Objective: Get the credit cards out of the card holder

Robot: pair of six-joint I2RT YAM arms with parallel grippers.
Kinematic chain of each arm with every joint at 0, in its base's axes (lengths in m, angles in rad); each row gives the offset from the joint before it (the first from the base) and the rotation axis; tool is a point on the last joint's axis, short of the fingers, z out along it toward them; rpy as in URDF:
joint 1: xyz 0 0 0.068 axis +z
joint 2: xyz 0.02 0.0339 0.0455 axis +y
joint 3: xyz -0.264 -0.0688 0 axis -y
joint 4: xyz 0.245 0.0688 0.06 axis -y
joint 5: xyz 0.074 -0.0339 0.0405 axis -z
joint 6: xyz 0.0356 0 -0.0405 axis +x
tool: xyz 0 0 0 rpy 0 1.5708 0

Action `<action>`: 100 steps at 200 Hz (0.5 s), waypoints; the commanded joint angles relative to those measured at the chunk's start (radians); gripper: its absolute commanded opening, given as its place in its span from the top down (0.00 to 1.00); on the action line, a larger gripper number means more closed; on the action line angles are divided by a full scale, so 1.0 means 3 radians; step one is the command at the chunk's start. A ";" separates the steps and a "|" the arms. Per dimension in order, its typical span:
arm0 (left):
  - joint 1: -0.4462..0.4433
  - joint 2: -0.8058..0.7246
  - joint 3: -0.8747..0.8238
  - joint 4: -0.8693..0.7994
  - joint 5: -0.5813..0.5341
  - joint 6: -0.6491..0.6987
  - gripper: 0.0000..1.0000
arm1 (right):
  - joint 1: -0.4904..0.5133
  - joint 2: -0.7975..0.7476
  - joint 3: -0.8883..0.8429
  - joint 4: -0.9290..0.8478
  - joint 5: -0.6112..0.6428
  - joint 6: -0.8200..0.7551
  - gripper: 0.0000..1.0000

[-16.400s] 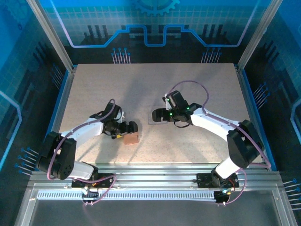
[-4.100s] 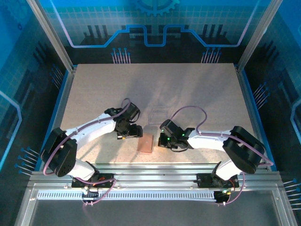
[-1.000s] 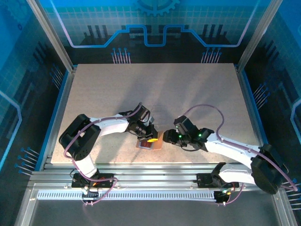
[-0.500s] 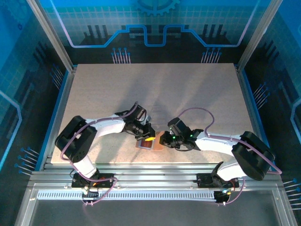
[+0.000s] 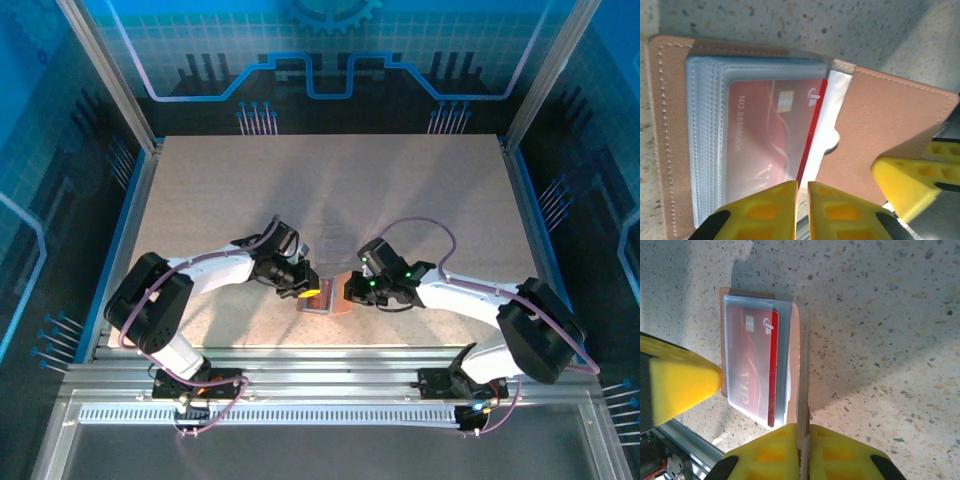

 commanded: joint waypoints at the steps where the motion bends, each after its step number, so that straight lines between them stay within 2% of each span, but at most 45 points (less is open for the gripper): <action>1: 0.0016 0.0066 -0.0048 -0.0124 0.0001 0.0110 0.87 | -0.0031 0.0116 0.0108 -0.0128 -0.0131 -0.0199 0.94; 49: 0.0018 0.0044 -0.0032 -0.0143 0.0023 0.0128 0.87 | -0.0114 0.0408 0.0293 -0.0232 -0.0378 -0.0547 0.96; 100: 0.0025 0.0007 0.0005 -0.0406 -0.0188 0.0250 0.87 | -0.0132 0.0416 0.0439 -0.0488 -0.0362 -0.0664 0.94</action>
